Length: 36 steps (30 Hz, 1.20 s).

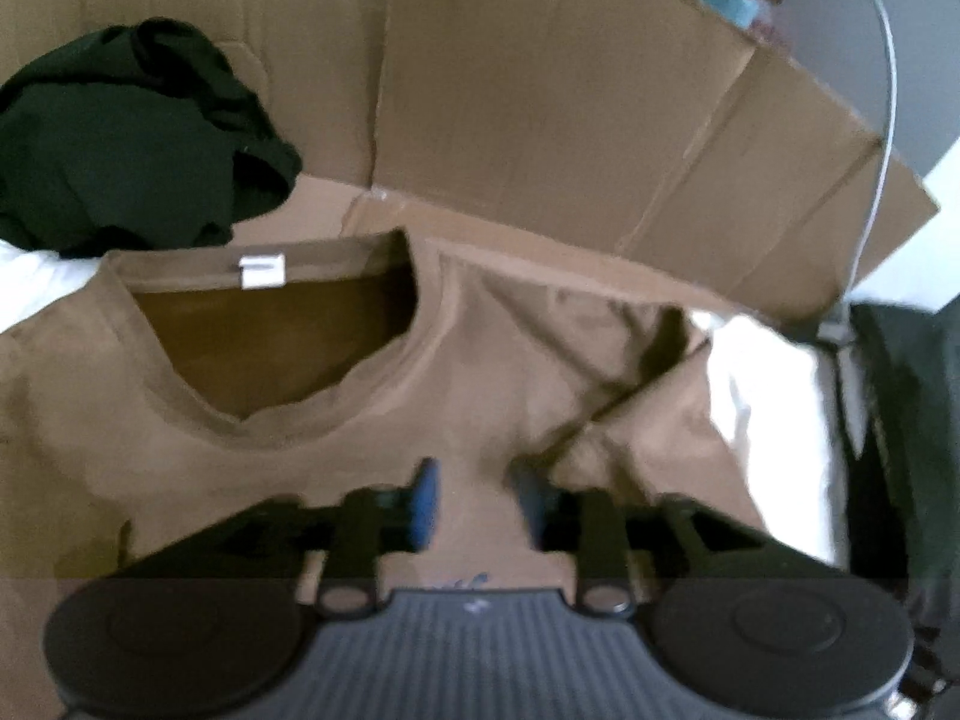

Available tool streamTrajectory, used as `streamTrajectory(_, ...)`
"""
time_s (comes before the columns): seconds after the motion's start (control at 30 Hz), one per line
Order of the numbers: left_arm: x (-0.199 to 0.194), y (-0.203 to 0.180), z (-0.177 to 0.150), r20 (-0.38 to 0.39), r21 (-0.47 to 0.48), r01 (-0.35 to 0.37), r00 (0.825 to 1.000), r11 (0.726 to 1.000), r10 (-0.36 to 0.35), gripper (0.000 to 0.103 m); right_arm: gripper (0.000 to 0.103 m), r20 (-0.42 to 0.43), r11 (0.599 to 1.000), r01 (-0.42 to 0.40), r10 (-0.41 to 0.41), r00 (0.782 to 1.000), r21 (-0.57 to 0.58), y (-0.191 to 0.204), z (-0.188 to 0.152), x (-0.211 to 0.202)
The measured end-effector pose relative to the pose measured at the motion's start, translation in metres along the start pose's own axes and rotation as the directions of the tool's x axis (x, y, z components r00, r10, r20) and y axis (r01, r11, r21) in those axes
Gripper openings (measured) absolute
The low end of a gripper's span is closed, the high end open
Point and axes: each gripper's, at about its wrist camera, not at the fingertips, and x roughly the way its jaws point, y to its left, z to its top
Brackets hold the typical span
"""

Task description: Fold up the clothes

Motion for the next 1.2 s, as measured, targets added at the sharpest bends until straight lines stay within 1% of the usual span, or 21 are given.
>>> streamTrajectory(0.03, 0.001, -0.004, 0.002, 0.01, -0.005, 0.005, 1.0, 1.0, -0.005, 0.06, 0.055, 0.001, 1.0, 0.0, 0.0, 1.0, 0.003, 0.0, 0.0, 0.001)
streamTrajectory(0.07, 0.003, -0.006, 0.003, 0.013, -0.006, 0.006, 1.0, 1.0, -0.005, 0.062, 0.057, 0.001, 1.0, -0.001, 0.001, 1.0, 0.005, 0.001, 0.0, 0.003)
streamTrajectory(0.17, 0.014, -0.019, 0.005, 0.01, 0.003, 0.022, 1.0, 1.0, -0.022, 0.064, 0.058, 0.001, 1.0, -0.013, 0.013, 1.0, -0.001, 0.005, -0.001, 0.007)
streamTrajectory(0.3, 0.03, -0.031, 0.004, -0.01, 0.014, 0.028, 1.0, 1.0, -0.028, 0.065, 0.058, 0.001, 0.999, -0.038, 0.038, 0.999, -0.009, 0.011, -0.001, 0.011)
streamTrajectory(0.5, 0.048, -0.037, 0.0, -0.02, -0.023, 0.042, 0.999, 0.999, -0.043, 0.065, 0.059, -0.004, 0.998, -0.063, 0.063, 0.998, -0.01, 0.012, -0.005, 0.012)
streamTrajectory(0.53, 0.049, -0.036, -0.001, -0.019, -0.041, 0.046, 0.999, 0.998, -0.047, 0.063, 0.059, -0.004, 0.998, -0.063, 0.063, 0.998, -0.007, 0.011, -0.006, 0.012)
streamTrajectory(0.6, 0.049, -0.034, -0.001, -0.019, -0.05, 0.045, 0.999, 0.998, -0.046, 0.054, 0.059, -0.003, 0.998, -0.057, 0.057, 0.998, -0.002, 0.007, -0.006, 0.011)
streamTrajectory(0.67, 0.049, -0.031, -0.001, -0.034, -0.052, 0.045, 0.998, 0.998, -0.047, 0.034, 0.059, 0.001, 0.999, -0.049, 0.049, 0.999, 0.002, 0.003, -0.005, 0.01)
streamTrajectory(0.77, 0.046, -0.023, -0.002, -0.065, -0.054, 0.045, 0.997, 0.998, -0.049, 0.025, 0.059, 0.011, 0.999, -0.034, 0.034, 0.999, 0.008, -0.003, -0.002, 0.007)
streamTrajectory(1.0, 0.027, -0.004, -0.002, -0.092, -0.036, 0.014, 0.996, 0.999, -0.018, 0.023, 0.059, 0.042, 0.998, 0.023, -0.025, 0.999, 0.053, -0.021, 0.012, -0.003)
streamTrajectory(1.03, 0.024, 0.0, -0.003, -0.093, -0.037, 0.012, 0.996, 0.999, -0.016, 0.026, 0.059, 0.048, 0.997, 0.037, -0.04, 0.998, 0.071, -0.026, 0.016, -0.004)
streamTrajectory(1.07, 0.023, 0.001, -0.002, -0.089, -0.038, 0.013, 0.996, 0.999, -0.016, 0.039, 0.059, 0.055, 0.995, 0.049, -0.054, 0.997, 0.09, -0.031, 0.021, -0.006)
streamTrajectory(1.1, 0.021, 0.003, -0.002, -0.085, -0.039, 0.012, 0.996, 0.999, -0.016, 0.049, 0.059, 0.062, 0.993, 0.058, -0.065, 0.996, 0.106, -0.036, 0.025, -0.007)
streamTrajectory(1.13, 0.019, 0.004, -0.002, -0.076, -0.038, 0.008, 0.997, 0.999, -0.011, 0.067, 0.059, 0.069, 0.99, 0.067, -0.076, 0.995, 0.123, -0.04, 0.029, -0.009)
streamTrajectory(1.17, 0.018, 0.005, -0.001, -0.067, -0.037, 0.003, 0.998, 0.999, -0.005, 0.07, 0.059, 0.074, 0.988, 0.073, -0.083, 0.994, 0.134, -0.044, 0.033, -0.009)
streamTrajectory(1.2, 0.016, 0.005, -0.001, -0.052, -0.03, 0.0, 0.999, 1.0, -0.002, 0.07, 0.059, 0.082, 0.987, 0.082, -0.094, 0.992, 0.141, -0.049, 0.04, -0.01)
